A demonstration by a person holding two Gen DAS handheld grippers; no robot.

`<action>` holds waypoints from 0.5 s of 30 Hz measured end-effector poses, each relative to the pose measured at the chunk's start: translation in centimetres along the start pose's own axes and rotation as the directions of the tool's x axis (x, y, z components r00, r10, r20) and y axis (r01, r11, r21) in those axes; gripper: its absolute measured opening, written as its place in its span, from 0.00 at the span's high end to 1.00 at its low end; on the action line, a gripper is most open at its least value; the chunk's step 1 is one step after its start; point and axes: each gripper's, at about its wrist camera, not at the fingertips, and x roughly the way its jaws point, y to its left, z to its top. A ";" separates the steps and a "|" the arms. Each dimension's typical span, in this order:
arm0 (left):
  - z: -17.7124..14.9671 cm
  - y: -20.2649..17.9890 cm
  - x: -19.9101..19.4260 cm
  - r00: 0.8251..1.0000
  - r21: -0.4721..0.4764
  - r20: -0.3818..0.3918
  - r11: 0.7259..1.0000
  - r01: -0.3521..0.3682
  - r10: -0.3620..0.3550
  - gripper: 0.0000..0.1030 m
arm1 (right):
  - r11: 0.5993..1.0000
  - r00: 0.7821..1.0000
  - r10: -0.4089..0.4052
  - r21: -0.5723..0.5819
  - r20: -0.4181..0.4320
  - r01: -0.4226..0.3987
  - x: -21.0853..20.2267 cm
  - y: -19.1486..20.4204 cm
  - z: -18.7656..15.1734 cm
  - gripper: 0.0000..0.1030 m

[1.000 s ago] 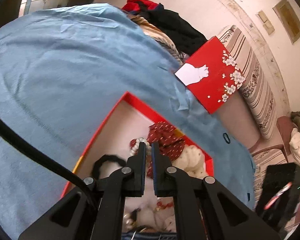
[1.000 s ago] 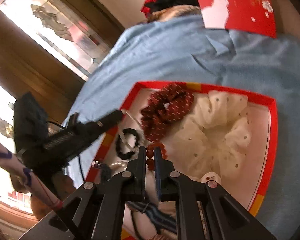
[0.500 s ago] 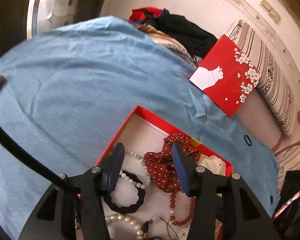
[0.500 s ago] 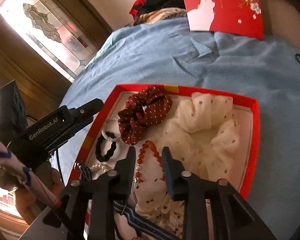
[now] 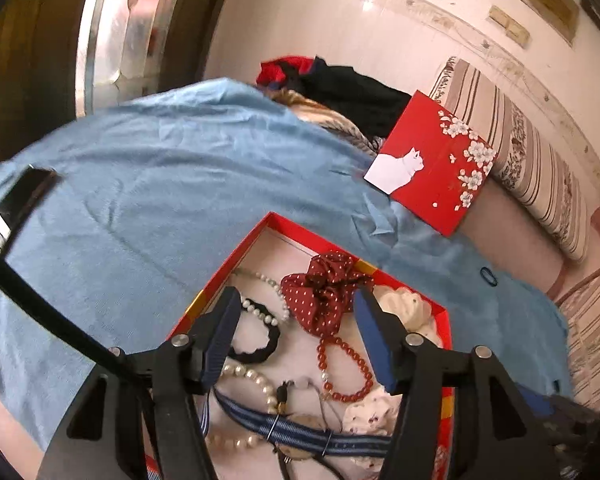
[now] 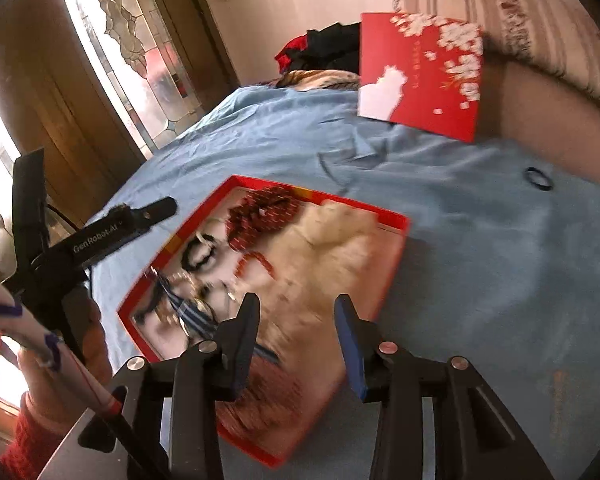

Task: Organize jewelry
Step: 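Open the right tool to drop the red bead bracelet in the box, then move both open tools back toward the silver hair clip on the bedspread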

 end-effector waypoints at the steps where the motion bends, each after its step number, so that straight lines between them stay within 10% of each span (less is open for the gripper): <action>1: -0.7 -0.4 -0.4 1.000 0.020 0.005 1.000 -0.022 0.022 0.44 | 1.000 1.000 -0.013 -0.005 0.006 0.013 -0.8 -0.5 -0.5 0.59; 15: -7.4 -7.0 -5.4 0.996 0.241 -0.019 0.967 -0.084 0.092 0.44 | 0.984 0.987 -0.151 0.104 0.055 0.145 -8.4 -10.1 -8.1 0.54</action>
